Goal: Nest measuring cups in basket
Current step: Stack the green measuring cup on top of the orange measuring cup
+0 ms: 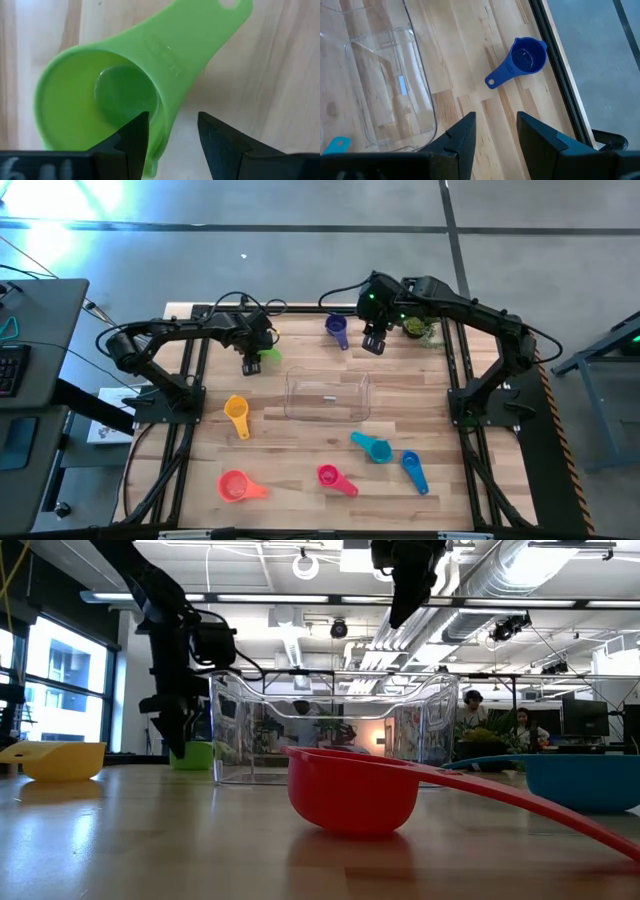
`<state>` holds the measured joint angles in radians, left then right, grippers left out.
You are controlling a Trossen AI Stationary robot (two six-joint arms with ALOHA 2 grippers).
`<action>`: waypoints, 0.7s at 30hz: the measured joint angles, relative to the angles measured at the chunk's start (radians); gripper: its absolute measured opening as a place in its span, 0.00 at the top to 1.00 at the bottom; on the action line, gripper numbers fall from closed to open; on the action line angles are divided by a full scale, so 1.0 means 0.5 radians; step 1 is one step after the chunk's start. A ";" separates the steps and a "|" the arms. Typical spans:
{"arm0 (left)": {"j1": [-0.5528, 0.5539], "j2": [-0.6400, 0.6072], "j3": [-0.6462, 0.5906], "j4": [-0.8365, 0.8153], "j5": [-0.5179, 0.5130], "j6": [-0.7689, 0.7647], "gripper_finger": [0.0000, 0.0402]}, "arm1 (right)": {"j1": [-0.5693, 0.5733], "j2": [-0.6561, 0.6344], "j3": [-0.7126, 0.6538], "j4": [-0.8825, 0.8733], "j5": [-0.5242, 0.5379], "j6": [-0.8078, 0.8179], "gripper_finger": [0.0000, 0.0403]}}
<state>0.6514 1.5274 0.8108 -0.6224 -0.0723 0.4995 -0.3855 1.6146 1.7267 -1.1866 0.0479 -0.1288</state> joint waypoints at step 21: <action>0.000 0.000 0.000 0.005 -0.006 0.036 0.96 | 0.000 0.000 0.000 0.003 0.001 -0.004 0.66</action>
<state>0.6514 1.5272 0.8108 -0.6201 -0.0752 0.5177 -0.3857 1.6146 1.7267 -1.1848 0.0483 -0.1310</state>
